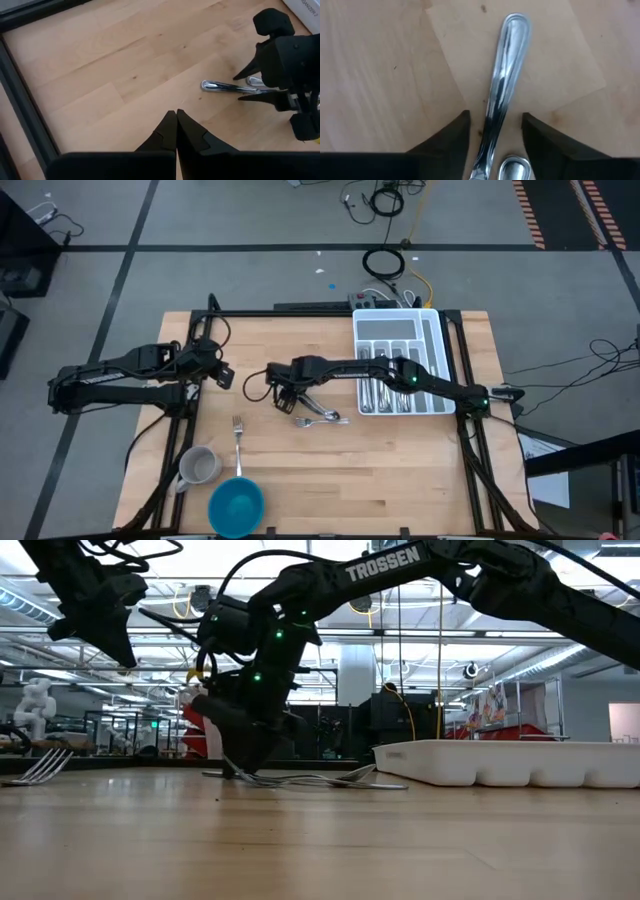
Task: Sort silverware
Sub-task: Put the table knife into the silverware tray
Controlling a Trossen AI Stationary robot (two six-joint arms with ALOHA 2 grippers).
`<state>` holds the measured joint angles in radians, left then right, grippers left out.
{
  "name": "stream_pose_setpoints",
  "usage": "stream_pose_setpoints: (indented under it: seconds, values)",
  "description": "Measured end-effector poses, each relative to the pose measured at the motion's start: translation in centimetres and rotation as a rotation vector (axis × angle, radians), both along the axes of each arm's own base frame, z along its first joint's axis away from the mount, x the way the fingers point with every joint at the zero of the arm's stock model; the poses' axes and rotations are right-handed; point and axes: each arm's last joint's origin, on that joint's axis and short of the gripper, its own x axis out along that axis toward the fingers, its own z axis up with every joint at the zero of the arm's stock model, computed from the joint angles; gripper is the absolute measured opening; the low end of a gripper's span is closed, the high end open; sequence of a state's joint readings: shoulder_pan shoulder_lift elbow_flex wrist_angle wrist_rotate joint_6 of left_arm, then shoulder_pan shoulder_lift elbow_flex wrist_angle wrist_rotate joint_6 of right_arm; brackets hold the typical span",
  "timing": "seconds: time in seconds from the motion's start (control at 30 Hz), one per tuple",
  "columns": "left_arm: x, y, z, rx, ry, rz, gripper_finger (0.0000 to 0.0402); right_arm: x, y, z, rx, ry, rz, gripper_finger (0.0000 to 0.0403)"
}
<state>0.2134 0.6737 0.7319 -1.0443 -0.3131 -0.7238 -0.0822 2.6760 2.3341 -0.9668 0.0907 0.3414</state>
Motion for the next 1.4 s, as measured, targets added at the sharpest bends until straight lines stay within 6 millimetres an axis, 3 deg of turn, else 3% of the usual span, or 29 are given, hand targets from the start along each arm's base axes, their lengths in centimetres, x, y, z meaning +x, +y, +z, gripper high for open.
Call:
stream_pose_setpoints:
  seconds: [0.27,0.57,0.97,1.1,1.27,1.4]
  values:
    - [-0.4,-0.1,-0.3,-0.008,0.050,0.002,0.0000,-0.1,-0.2,-0.1,0.073,0.003,0.026,0.0016]
    - [-0.6,-0.1,-0.4,0.003,0.077,0.003,0.0000,0.0,-0.7,1.2,0.100,-0.027,-0.013,0.0002]
    - [-0.6,0.0,-0.3,0.022,0.087,-0.006,0.0000,-0.7,-1.1,8.6,0.089,-0.182,-0.097,0.0001]
    - [-0.6,0.0,-0.4,0.025,0.090,-0.008,0.0000,-0.9,-1.2,9.7,0.063,-0.200,-0.108,0.0001]
    - [-0.6,0.0,-0.4,0.027,0.092,-0.010,0.0000,-2.5,-1.2,12.4,-0.025,-0.158,-0.076,0.0000]
    - [-0.6,0.0,-0.3,0.038,0.100,-0.024,0.0000,-4.9,-1.4,13.8,-0.157,0.040,0.029,0.0000]
